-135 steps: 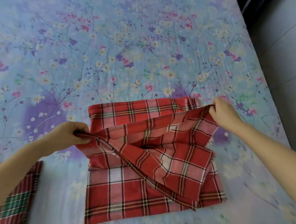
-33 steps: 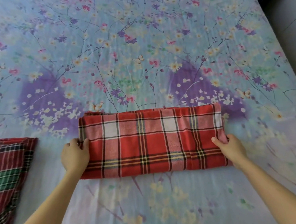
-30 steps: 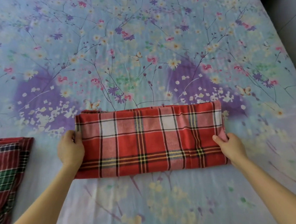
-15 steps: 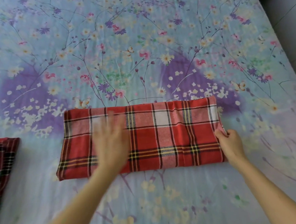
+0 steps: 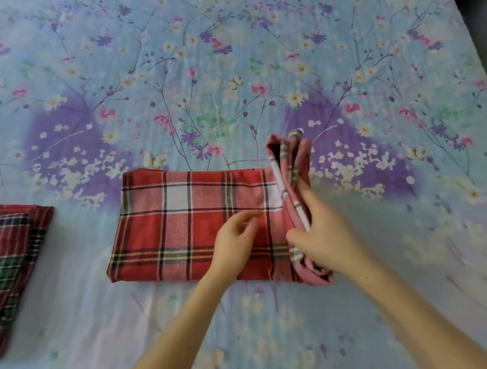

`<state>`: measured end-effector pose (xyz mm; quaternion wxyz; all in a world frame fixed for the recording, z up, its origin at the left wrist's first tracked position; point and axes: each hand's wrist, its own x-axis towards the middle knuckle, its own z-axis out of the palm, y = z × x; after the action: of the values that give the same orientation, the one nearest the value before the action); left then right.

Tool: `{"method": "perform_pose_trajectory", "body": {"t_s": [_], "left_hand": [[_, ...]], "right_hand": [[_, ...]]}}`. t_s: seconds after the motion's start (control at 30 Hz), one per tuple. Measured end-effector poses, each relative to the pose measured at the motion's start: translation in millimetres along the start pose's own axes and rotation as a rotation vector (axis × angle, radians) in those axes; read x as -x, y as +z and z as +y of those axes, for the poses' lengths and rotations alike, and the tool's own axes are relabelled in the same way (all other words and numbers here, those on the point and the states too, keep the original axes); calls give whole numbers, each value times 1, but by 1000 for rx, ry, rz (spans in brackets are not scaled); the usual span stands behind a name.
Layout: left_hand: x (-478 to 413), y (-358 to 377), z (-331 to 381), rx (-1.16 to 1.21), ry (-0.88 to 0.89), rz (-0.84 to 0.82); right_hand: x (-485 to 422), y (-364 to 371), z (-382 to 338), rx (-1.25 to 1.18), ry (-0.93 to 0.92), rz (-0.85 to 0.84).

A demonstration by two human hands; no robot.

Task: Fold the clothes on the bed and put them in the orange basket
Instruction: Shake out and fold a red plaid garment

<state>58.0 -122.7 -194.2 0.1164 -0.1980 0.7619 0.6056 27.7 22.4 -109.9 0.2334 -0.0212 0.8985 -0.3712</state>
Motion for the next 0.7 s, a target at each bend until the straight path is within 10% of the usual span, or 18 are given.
{"method": "perform_pose_trajectory", "body": {"t_s": [0.17, 0.27, 0.43, 0.57, 0.7], "left_hand": [[-5, -68, -6, 428, -365, 227], [-7, -64, -12, 104, -312, 144], [12, -25, -31, -951, 282, 157], [27, -15, -62, -1086, 210, 54], [24, -28, -65, -1001, 183, 11]], "right_hand": [[-24, 100, -40, 396, 12, -160], [-28, 117, -31, 400, -8, -170], [-16, 73, 24, 228, 160, 407], [-20, 68, 51, -427, 461, 81], [-19, 84, 22, -678, 278, 33]]}}
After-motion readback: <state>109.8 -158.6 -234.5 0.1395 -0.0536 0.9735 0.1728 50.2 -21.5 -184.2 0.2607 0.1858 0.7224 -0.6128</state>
